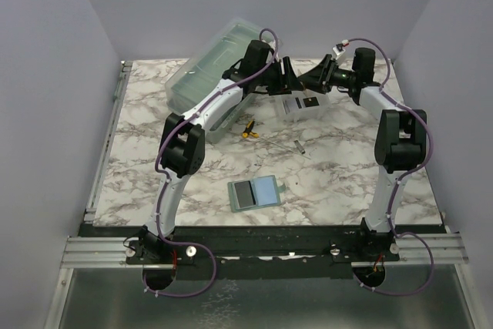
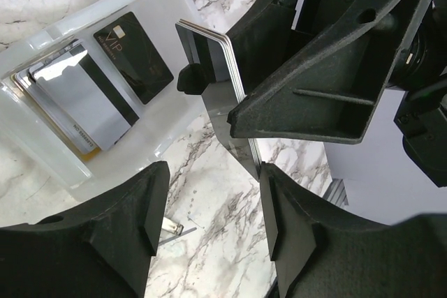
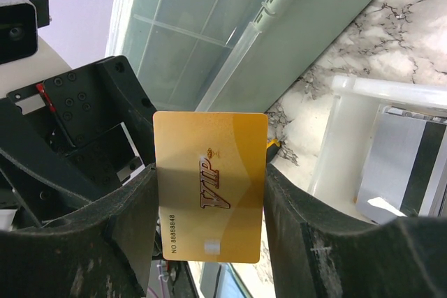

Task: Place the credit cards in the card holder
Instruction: Place the credit card in the storage box.

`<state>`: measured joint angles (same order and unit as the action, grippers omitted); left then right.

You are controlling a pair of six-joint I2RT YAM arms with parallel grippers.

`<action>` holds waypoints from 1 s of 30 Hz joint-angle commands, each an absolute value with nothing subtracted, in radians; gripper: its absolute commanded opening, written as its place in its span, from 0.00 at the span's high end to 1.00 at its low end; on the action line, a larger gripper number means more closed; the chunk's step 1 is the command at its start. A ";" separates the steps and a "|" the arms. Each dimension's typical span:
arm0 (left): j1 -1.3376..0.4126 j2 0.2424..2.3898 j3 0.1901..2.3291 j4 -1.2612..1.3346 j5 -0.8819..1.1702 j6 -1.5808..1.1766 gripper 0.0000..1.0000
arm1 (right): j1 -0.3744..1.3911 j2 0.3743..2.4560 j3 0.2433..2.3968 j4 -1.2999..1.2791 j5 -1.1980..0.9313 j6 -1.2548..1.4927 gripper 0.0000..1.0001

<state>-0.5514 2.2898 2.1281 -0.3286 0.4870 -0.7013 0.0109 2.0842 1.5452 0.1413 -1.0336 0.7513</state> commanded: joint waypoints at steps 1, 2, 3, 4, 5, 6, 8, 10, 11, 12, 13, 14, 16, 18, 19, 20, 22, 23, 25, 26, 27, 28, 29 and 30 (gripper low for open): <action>-0.539 2.320 2.145 -0.322 0.492 -0.703 0.42 | 0.006 2.112 1.540 0.191 -1.099 0.785 0.90; -0.539 2.323 2.148 -0.322 0.492 -0.703 0.43 | 0.006 2.115 1.540 0.195 -1.102 0.790 0.91; -0.538 2.324 2.150 -0.322 0.492 -0.703 0.44 | -0.008 2.119 1.540 0.202 -1.105 0.797 0.91; -0.538 2.327 2.153 -0.322 0.491 -0.703 0.45 | -0.017 2.122 1.540 0.207 -1.109 0.802 0.91; -0.538 2.330 2.155 -0.322 0.491 -0.702 0.46 | -0.019 2.124 1.539 0.213 -1.111 0.806 0.91; -0.537 2.333 2.157 -0.322 0.490 -0.701 0.47 | -0.021 2.126 1.537 0.219 -1.113 0.811 0.91; -0.535 2.335 2.157 -0.322 0.489 -0.700 0.47 | -0.026 2.128 1.533 0.233 -1.119 0.822 0.92; -0.535 2.336 2.159 -0.322 0.489 -0.698 0.46 | -0.030 2.131 1.531 0.244 -1.126 0.831 0.92; -0.534 2.338 2.161 -0.322 0.490 -0.697 0.45 | -0.032 2.132 1.531 0.249 -1.130 0.836 0.92; -0.534 2.341 2.164 -0.322 0.491 -0.696 0.45 | -0.032 2.133 1.529 0.252 -1.133 0.837 0.93; -0.534 2.344 2.168 -0.322 0.492 -0.698 0.44 | -0.033 2.132 1.529 0.255 -1.134 0.839 0.93; -0.535 2.348 2.172 -0.322 0.494 -0.698 0.44 | -0.034 2.133 1.528 0.257 -1.135 0.840 0.93; -0.534 2.358 2.181 -0.323 0.495 -0.700 0.44 | -0.034 2.133 1.526 0.259 -1.136 0.841 0.93; -0.534 2.372 2.195 -0.322 0.497 -0.704 0.44 | -0.034 2.139 1.526 0.259 -1.131 0.841 0.93; -0.534 2.381 2.203 -0.322 0.496 -0.707 0.44 | -0.035 2.143 1.527 0.259 -1.124 0.840 0.93; -0.535 2.390 2.211 -0.322 0.490 -0.713 0.44 | -0.035 2.149 1.531 0.258 -1.115 0.838 0.93; -0.534 2.407 2.231 -0.322 0.490 -0.720 0.44 | -0.035 2.170 1.551 0.238 -1.102 0.830 0.93; -0.534 2.413 2.239 -0.322 0.498 -0.722 0.44 | -0.035 2.182 1.567 0.222 -1.104 0.823 0.94; -0.534 2.413 2.242 -0.322 0.505 -0.723 0.43 | -0.034 2.188 1.595 0.159 -1.075 0.784 0.94; -0.534 2.408 2.238 -0.322 0.508 -0.720 0.42 | -0.035 2.184 1.610 0.108 -1.052 0.750 0.94; -0.534 2.400 2.231 -0.322 0.512 -0.714 0.41 | -0.035 2.180 1.620 0.065 -1.035 0.721 0.94; -0.534 2.389 2.223 -0.322 0.514 -0.705 0.40 | -0.035 2.175 1.630 0.034 -1.023 0.695 0.94; -0.534 2.380 2.214 -0.322 0.517 -0.698 0.37 | -0.035 2.172 1.635 0.009 -1.014 0.680 0.94; -0.534 2.373 2.209 -0.322 0.526 -0.691 0.35 | -0.035 2.167 1.635 0.004 -1.004 0.672 0.94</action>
<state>-0.5320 2.3981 2.2112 -0.3275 0.4900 -0.7136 -0.0284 2.1731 1.5837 0.1204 -1.0592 0.7650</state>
